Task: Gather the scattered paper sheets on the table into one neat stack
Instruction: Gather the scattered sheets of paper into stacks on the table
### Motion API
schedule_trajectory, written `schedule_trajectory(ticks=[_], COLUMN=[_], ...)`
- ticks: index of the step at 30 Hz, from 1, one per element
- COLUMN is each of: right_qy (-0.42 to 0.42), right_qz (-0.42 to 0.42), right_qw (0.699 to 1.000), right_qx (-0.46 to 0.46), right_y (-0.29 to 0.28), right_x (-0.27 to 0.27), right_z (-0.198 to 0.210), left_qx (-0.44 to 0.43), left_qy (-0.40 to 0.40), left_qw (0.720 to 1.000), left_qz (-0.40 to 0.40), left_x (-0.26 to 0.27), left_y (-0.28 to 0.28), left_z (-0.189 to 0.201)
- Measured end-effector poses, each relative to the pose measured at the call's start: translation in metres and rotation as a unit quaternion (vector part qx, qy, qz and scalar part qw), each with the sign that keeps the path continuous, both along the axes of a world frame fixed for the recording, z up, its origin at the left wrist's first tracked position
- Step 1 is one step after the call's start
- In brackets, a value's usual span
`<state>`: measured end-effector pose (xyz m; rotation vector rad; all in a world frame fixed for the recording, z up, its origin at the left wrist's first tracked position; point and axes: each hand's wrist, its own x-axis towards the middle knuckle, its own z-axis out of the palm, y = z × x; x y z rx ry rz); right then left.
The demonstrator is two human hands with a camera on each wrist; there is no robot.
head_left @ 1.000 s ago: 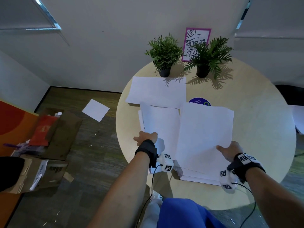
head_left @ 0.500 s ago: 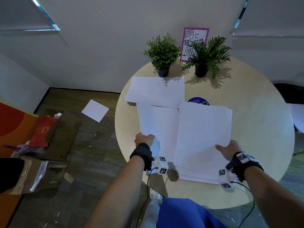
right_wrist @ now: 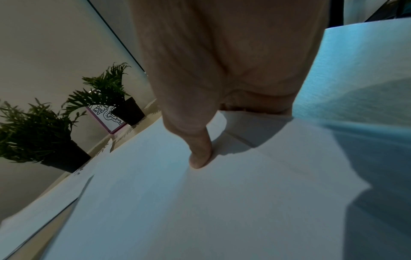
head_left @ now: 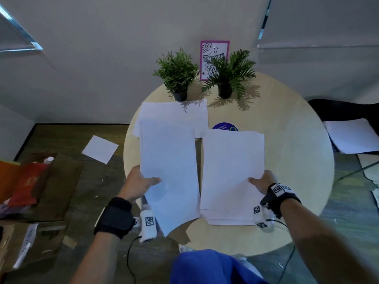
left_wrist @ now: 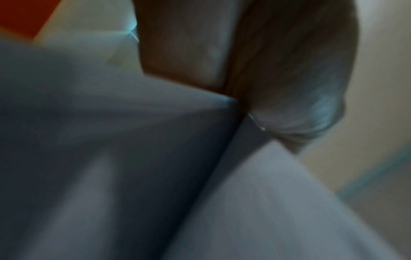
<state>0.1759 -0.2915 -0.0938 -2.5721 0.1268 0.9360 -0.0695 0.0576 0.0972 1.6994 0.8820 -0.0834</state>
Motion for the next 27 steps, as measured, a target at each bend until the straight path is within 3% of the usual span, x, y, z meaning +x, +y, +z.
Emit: schedule_trajectory(ticks=[6,10,11,14,18,20,23,27], right_qy=[0.015,0.027,0.025,0.023,0.037,0.060,0.059,0.078], right_qz=[-0.021,-0.013,-0.008,-0.005,-0.003,-0.010,-0.030,-0.029], right_qw=[1.000,1.000,1.000,1.000,0.999,0.997,0.996,0.995], right_qx=[-0.002,0.000,-0.001,0.006,0.035,0.049,0.055,0.059], right_y=[0.003,-0.003,-0.007,0.000,-0.005,-0.010,-0.013,-0.016], right_x=[-0.004,0.002,0.004,-0.007,-0.005,0.000,0.002,0.001], right_z=[0.013,-0.008,-0.016,0.025,0.027,0.018,0.021,0.020], left_qx=[0.025,-0.047,-0.060,-0.115,-0.165,-0.112,0.045,0.080], left_qy=[-0.035,-0.100,-0.112,-0.110,-0.041,0.005,0.103,0.145], left_qw=[0.993,0.988,0.986,0.980,0.976,0.986,0.989,0.979], left_qz=[-0.110,-0.105,-0.107,-0.119,-0.135,-0.124,-0.095,-0.115], left_x=[0.005,0.043,0.055,0.092,0.124,0.129,0.132,0.135], left_y=[-0.008,-0.016,-0.017,-0.028,-0.054,-0.064,-0.079,-0.097], left_z=[0.068,0.070,0.062,0.024,-0.045,-0.078,-0.107,-0.123])
